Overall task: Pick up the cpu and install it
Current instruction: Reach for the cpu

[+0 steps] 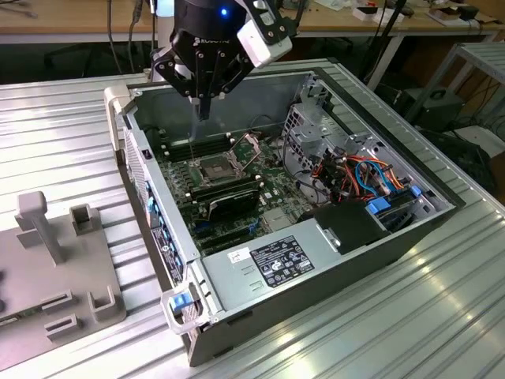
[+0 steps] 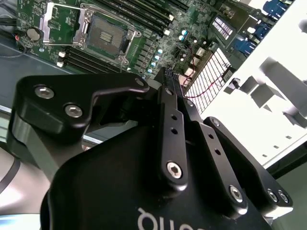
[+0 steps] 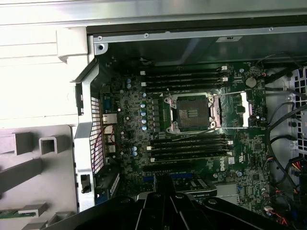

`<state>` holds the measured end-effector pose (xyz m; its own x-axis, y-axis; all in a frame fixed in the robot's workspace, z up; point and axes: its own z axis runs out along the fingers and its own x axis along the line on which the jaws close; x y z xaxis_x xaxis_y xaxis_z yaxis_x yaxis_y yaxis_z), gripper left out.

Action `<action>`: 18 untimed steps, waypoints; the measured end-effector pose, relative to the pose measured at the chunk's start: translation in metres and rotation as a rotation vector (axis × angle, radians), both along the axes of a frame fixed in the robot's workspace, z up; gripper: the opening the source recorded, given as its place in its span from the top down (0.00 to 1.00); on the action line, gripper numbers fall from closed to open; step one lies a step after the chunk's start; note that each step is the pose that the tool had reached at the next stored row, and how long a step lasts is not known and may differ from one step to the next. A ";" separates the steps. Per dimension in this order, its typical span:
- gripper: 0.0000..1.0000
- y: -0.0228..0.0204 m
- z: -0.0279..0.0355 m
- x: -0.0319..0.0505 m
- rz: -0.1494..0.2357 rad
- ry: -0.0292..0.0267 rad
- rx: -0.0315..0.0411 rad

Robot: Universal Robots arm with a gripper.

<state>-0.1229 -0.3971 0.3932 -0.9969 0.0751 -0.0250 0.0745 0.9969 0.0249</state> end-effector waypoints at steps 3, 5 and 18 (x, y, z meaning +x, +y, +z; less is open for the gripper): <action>0.89 -0.0001 0.0001 -0.0048 0.000 0.0002 -0.0001; 0.89 -0.0001 0.0000 -0.0082 0.000 0.0001 -0.0001; 0.89 -0.0001 0.0000 -0.0288 0.000 0.0001 0.0000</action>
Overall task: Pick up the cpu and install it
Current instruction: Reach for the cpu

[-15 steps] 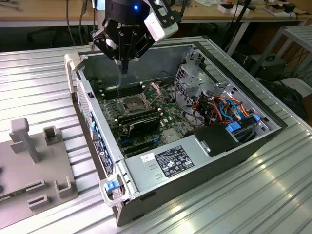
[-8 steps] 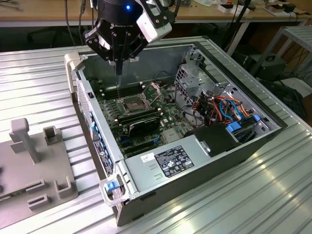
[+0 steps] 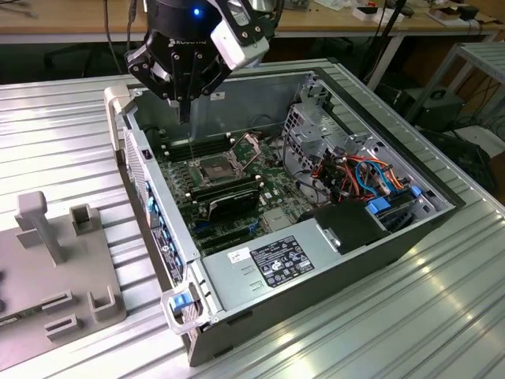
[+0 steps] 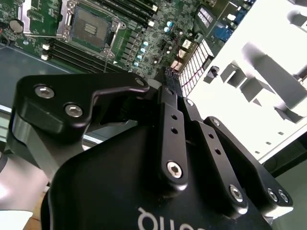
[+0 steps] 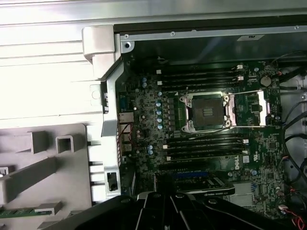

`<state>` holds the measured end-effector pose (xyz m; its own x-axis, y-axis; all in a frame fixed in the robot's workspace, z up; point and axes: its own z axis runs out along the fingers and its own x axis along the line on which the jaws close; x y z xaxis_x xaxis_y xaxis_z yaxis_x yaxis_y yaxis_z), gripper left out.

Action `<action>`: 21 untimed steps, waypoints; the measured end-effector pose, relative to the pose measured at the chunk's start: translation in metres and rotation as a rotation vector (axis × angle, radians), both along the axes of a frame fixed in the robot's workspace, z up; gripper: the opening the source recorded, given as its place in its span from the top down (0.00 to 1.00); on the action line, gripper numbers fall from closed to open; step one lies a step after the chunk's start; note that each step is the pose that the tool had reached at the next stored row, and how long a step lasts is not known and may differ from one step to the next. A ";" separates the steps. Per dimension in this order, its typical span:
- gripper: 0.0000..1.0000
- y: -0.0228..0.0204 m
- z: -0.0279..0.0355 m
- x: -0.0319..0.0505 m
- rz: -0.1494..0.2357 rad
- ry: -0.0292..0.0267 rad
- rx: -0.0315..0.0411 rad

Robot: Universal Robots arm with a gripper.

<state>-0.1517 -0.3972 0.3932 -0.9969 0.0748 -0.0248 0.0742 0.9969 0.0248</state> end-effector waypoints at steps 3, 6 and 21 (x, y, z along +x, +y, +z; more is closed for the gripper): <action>0.89 0.0000 0.0000 -0.0033 0.000 0.0000 0.0000; 0.89 0.0000 -0.0001 -0.0081 0.000 0.0000 0.0000; 0.89 0.0000 -0.0001 -0.0131 0.000 0.0000 -0.0001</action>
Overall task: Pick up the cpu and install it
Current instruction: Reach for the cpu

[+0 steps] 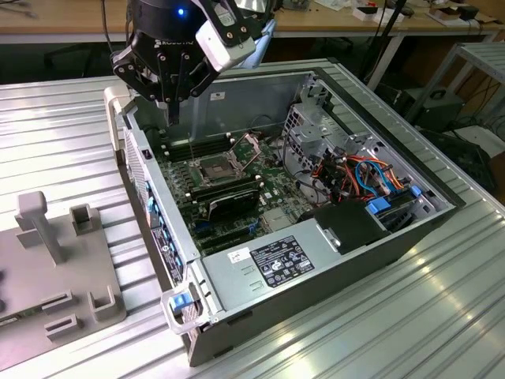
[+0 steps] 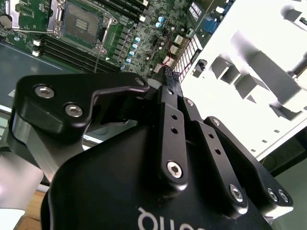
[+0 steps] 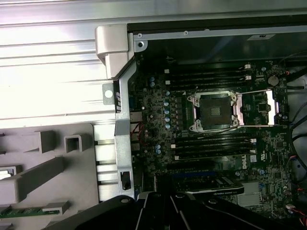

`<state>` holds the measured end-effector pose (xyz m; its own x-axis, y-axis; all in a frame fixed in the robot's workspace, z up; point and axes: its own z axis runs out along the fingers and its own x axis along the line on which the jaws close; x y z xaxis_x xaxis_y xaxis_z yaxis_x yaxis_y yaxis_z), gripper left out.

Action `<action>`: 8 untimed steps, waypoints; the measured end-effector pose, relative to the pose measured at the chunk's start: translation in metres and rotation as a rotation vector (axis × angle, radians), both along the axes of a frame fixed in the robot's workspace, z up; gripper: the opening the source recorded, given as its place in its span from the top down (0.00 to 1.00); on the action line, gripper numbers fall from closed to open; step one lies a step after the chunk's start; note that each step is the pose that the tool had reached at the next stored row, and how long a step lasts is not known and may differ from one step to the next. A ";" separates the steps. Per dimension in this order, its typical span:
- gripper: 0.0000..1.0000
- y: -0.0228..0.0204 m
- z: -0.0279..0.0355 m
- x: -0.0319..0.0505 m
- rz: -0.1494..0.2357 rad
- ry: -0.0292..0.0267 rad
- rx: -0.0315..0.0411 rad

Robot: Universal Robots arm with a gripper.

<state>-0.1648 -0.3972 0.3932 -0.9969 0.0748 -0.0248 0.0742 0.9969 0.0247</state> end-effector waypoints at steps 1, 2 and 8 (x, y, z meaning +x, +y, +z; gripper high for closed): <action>0.89 0.0000 0.0000 -0.0003 0.000 0.0000 0.0000; 0.89 0.0000 0.0000 -0.0005 0.000 0.0000 0.0000; 0.89 0.0000 -0.0001 -0.0079 0.000 0.0000 0.0000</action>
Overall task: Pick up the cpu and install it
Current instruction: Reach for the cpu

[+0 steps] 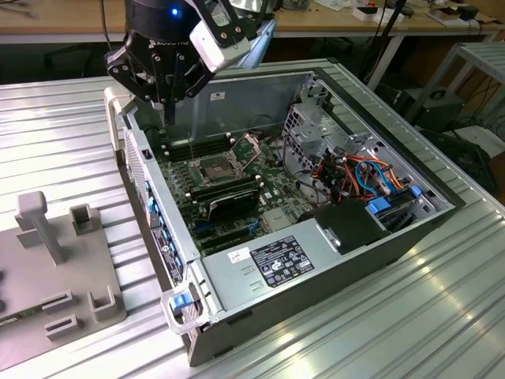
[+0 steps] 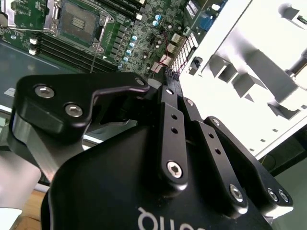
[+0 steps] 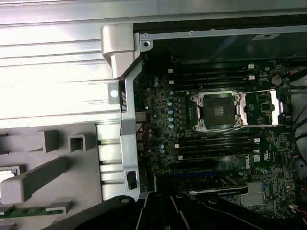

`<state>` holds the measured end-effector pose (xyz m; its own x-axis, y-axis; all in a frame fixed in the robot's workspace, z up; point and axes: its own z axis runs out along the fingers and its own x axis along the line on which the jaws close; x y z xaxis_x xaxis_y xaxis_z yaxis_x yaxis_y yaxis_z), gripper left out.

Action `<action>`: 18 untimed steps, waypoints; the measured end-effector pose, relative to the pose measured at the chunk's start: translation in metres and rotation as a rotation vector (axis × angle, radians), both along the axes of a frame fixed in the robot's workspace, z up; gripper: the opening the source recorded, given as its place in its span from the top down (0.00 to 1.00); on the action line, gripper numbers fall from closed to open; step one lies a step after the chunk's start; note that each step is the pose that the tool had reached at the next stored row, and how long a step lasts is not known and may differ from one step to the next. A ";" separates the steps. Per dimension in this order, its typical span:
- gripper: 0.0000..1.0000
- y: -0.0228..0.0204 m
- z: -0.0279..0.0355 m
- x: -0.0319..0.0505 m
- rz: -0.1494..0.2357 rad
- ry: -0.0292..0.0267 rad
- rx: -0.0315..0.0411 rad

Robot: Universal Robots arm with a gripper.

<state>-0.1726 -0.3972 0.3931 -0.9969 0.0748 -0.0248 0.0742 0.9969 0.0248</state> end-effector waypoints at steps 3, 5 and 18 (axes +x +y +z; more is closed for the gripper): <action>0.89 0.0000 -0.0001 -0.0061 0.000 0.0000 0.0000; 0.89 0.0000 -0.0001 -0.0109 0.000 -0.0001 0.0000; 0.89 0.0000 -0.0013 -0.0560 0.000 -0.0001 0.0000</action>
